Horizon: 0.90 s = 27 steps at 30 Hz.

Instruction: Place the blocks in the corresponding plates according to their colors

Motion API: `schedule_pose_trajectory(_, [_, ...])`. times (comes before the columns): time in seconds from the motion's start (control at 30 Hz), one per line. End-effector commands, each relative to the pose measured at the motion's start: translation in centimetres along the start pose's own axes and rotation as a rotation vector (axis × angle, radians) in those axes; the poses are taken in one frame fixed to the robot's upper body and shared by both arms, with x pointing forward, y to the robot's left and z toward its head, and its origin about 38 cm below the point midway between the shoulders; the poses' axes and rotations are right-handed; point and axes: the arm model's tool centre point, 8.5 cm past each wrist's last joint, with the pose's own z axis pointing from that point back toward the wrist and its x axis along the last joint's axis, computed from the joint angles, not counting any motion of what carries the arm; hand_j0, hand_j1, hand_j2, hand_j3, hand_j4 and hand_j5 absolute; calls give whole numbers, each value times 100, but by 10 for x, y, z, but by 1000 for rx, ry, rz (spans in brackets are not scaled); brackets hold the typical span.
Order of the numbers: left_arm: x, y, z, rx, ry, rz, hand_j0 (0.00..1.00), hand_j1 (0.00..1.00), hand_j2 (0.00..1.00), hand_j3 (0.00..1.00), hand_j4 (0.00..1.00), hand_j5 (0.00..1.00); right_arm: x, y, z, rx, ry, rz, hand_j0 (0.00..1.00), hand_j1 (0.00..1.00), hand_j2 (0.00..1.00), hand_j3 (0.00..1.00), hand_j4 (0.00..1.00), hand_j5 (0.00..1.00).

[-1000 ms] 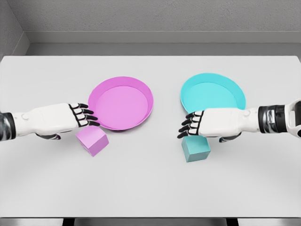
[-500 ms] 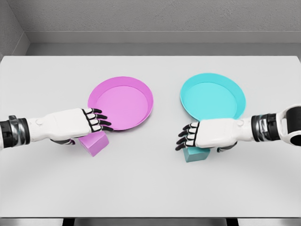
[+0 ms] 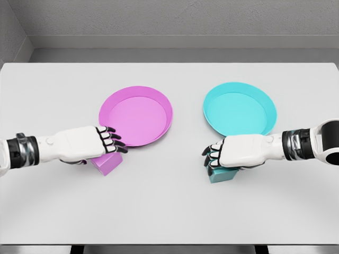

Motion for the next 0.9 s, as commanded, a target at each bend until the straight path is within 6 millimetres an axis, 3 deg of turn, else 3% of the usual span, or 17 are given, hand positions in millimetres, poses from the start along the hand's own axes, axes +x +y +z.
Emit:
schedule_pose_trajectory(0.0, [2, -1, -3, 3, -8, 5, 89, 89, 89, 89, 89, 89, -1, 0, 1, 7, 4, 9, 54, 54, 54, 54, 54, 54])
schedule_pose_trajectory(0.27, [2, -1, -3, 2, -8, 5, 79, 79, 79, 79, 79, 79, -6, -23, 5, -31, 11, 45, 53, 53, 53, 53, 53, 53])
schedule_pose_trajectory(0.33, [2, 0, -2, 0, -6, 1, 71, 71, 71, 71, 71, 71, -9, -32, 9, -39, 22, 63, 53, 53, 53, 53, 53, 53])
schedule_pose_trajectory(0.6, [1, -1, 0, -6, -3, -1, 61, 61, 61, 61, 61, 61, -22, -53, 28, -90, 84, 92, 53, 53, 53, 53, 53, 53])
schedule_pose_trajectory(0.87, [-3, -1, 7, -18, 11, -9, 53, 53, 53, 53, 53, 53, -71, -46, 66, -125, 245, -3, 53, 53, 53, 53, 53, 53])
